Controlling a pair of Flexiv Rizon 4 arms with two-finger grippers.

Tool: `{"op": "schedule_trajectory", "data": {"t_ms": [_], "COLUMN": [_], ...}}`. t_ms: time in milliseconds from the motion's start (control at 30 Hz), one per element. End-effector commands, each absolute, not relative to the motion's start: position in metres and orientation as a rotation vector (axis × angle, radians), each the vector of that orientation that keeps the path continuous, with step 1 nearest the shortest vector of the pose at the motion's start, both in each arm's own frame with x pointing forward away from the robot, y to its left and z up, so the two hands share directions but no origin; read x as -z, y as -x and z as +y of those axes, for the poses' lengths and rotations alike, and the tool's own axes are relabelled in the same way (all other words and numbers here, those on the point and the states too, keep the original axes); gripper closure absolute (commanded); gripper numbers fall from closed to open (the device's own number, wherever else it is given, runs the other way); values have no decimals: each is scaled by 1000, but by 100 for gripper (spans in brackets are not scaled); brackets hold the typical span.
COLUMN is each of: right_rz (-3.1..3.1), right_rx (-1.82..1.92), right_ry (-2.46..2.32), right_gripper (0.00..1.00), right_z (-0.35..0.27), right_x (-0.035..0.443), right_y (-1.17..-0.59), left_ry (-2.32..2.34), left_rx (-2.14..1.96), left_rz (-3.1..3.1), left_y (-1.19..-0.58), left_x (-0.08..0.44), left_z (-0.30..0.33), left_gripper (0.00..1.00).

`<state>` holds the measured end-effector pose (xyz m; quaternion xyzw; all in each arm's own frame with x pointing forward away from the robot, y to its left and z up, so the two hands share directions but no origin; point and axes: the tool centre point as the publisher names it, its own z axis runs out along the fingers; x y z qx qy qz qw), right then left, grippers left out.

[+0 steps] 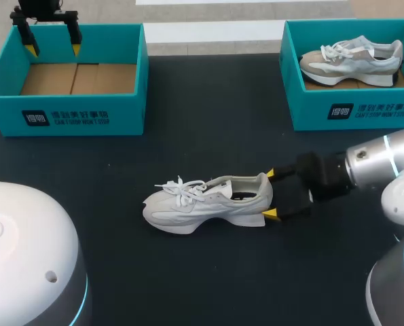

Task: Take the shoe out of the shoebox, open the shoe tongue, remove and reinsert the insole, then place the shoe into the shoebox

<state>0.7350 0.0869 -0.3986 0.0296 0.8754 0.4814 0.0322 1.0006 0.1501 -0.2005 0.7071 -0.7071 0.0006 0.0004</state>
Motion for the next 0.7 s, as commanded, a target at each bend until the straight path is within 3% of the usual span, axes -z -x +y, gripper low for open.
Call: {"op": "schedule_trajectory", "data": {"t_ms": [33,700], "right_rz": [2690,2652], "right_rx": [-1481,-1564], "right_ry": [-94,-57], "right_gripper": [0,0], "right_z": [96,133], "right_x": [403,414], "right_y": [-736,-739], "left_ry": [-2221,-2221], "left_rx": [-1,-1], "left_rz": [-2221,-2221], "left_y": [-1000,-1000], "left_x": [200,200], "left_z": [150,150], "left_gripper": [0,0]}}
